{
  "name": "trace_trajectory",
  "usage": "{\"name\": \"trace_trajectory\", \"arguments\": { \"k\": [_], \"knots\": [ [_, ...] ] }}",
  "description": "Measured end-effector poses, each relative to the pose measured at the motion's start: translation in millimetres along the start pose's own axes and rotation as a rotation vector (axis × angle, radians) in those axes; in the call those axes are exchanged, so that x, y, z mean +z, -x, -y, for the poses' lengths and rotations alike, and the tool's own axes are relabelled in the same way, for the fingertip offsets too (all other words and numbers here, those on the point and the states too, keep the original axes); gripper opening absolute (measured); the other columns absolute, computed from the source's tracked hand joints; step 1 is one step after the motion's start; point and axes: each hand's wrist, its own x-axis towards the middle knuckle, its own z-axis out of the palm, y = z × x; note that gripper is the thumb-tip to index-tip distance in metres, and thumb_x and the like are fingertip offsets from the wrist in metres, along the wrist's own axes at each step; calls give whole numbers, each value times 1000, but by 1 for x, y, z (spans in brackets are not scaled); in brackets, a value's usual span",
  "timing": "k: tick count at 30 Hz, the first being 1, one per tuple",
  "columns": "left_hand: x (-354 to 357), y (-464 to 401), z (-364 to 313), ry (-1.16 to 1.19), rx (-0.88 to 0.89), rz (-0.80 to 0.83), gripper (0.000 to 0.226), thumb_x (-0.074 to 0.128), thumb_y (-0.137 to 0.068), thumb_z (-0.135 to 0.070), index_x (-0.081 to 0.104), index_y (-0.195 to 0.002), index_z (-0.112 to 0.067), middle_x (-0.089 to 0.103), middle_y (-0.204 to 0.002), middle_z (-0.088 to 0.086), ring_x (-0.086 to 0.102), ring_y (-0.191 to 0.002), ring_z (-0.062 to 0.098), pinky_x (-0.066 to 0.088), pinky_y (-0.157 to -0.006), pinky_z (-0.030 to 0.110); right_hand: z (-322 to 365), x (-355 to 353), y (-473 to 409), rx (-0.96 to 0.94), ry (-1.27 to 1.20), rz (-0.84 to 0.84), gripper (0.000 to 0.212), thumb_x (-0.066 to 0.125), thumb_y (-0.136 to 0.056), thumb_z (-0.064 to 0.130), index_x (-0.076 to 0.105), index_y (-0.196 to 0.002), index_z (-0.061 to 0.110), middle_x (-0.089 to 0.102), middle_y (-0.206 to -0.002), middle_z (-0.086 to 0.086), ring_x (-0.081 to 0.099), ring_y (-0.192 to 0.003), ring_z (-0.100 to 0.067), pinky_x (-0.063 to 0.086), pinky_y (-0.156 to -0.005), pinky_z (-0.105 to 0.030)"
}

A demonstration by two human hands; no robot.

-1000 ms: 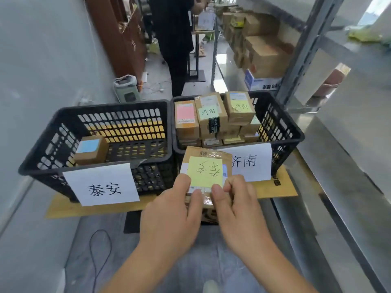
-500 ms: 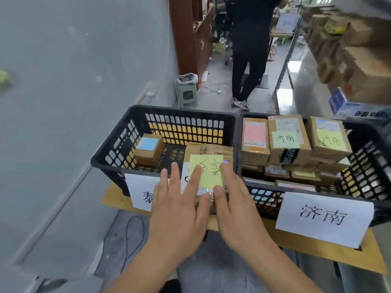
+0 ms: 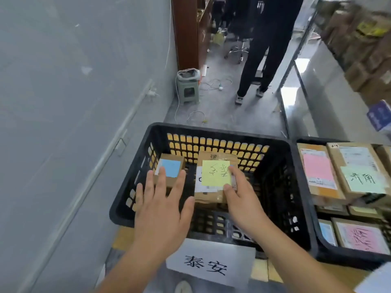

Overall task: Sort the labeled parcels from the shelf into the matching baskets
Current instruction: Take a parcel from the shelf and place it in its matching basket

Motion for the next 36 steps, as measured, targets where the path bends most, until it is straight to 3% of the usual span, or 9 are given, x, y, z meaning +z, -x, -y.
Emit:
{"name": "trace_trajectory", "arguments": {
  "k": [3,6,9,12,16,20,23,29,36],
  "knots": [
    [16,-26,31,-50,-26,42,65,4,-96,-67,-2,-157,-45,0,-169,6,-14,-154,28,2,-124,55,-7,27,-41,116,-3,69,54,40,-110,25,22,-159,36,32,-157,0,43,-119,-10,44,-68,1],
    [29,-45,51,-71,-50,95,66,4,-97,-67,7,-158,-43,12,-168,6,-1,-155,30,8,-123,58,-21,50,-80,195,9,119,55,39,-110,24,20,-160,35,27,-159,-2,44,-112,-10,37,-54,5],
    [37,-60,59,-87,-89,137,66,9,-97,-68,10,-158,-42,16,-167,6,4,-155,29,9,-123,58,-36,69,-111,225,39,137,55,38,-110,26,17,-161,33,24,-158,-3,44,-111,-10,37,-81,3],
    [40,-61,57,-98,-137,135,67,11,-96,-69,10,-159,-44,13,-167,4,2,-156,26,5,-124,53,-51,87,-131,225,56,169,57,38,-110,30,14,-162,33,24,-156,-2,43,-110,-9,30,-102,-18],
    [42,-66,56,-123,-164,162,67,18,-97,-67,29,-156,-39,26,-164,7,17,-153,30,10,-122,52,-67,111,-146,224,57,185,57,39,-109,31,16,-162,30,20,-159,-1,38,-130,-14,23,-106,-20],
    [45,-71,58,-168,-155,159,70,14,-96,-68,40,-151,-35,37,-159,10,30,-148,34,15,-119,58,-75,122,-148,210,112,192,57,38,-109,30,15,-161,25,24,-160,0,37,-128,-8,28,-104,-19],
    [46,-72,59,-169,-154,158,72,13,-95,-69,45,-149,-33,39,-158,11,31,-147,35,15,-119,61,-81,124,-149,161,213,188,57,40,-108,31,18,-160,22,31,-160,-4,39,-141,-20,36,-113,-29],
    [42,-73,58,-153,-128,230,68,16,-96,-67,45,-149,-35,42,-156,10,31,-147,34,15,-118,65,-78,108,-150,153,342,259,63,43,-105,47,12,-158,34,32,-159,-4,47,-136,-27,45,-111,-43],
    [33,-66,63,-94,158,248,69,16,-96,-67,53,-144,-34,53,-147,11,45,-140,35,18,-114,68,-23,59,-109,183,502,304,66,49,-101,52,19,-159,38,38,-161,1,42,-143,-23,40,-115,-40]
  ]
}}
